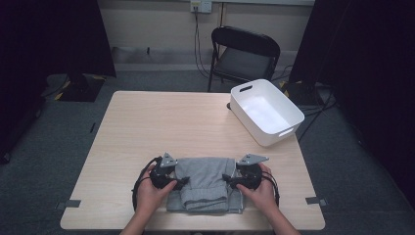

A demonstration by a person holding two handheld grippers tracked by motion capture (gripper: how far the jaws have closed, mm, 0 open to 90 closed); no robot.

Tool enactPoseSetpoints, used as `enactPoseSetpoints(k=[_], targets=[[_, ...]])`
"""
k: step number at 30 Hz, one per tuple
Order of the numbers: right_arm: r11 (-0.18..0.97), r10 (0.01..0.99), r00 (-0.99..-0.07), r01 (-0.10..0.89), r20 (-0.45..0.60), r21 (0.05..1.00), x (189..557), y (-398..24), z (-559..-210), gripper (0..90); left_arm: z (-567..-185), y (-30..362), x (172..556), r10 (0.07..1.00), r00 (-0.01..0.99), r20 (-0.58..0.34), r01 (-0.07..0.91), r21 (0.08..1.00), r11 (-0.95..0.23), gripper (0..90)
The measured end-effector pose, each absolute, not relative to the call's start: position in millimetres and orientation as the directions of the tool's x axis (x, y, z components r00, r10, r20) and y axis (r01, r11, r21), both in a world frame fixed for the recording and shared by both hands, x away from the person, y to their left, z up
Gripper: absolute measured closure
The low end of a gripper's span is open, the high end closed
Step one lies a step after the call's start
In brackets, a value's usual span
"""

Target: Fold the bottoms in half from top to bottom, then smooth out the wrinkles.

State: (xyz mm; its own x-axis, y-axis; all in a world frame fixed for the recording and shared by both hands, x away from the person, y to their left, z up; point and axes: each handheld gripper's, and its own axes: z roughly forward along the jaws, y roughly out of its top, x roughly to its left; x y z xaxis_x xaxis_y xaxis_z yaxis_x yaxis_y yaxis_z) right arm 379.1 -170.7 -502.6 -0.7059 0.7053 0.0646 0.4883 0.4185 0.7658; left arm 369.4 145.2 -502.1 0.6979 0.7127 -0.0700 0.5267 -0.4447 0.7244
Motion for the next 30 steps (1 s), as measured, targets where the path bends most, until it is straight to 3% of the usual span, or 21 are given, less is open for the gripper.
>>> enactPoseSetpoints(k=[8, 12, 15, 30], targets=[[0.434, 0.695, -0.716, 0.484, 0.06, 0.76, 362.9, -169.9, -502.2, 31.5, -499.6, 149.2, 353.4, 0.698, 0.711, -0.082, 0.533, 0.712, -0.458, 28.0], [0.408, 0.692, -0.718, 0.474, 0.074, 0.78, 360.3, -173.6, -498.4, 28.9, -492.7, 155.6, 353.7, 0.708, 0.699, -0.102, 0.525, 0.745, -0.412, 22.7], [0.389, 0.7, -0.711, 0.462, 0.07, 0.797, 364.5, -178.8, -491.9, 24.8, -485.3, 162.8, 356.1, 0.714, 0.69, -0.118, 0.528, 0.757, -0.385, 19.9], [0.309, 0.752, -0.655, 0.455, 0.079, 0.835, 402.9, -196.6, -462.1, 26.8, -497.2, 215.1, 357.0, 0.757, 0.646, -0.099, 0.562, 0.733, -0.383, 18.2]])
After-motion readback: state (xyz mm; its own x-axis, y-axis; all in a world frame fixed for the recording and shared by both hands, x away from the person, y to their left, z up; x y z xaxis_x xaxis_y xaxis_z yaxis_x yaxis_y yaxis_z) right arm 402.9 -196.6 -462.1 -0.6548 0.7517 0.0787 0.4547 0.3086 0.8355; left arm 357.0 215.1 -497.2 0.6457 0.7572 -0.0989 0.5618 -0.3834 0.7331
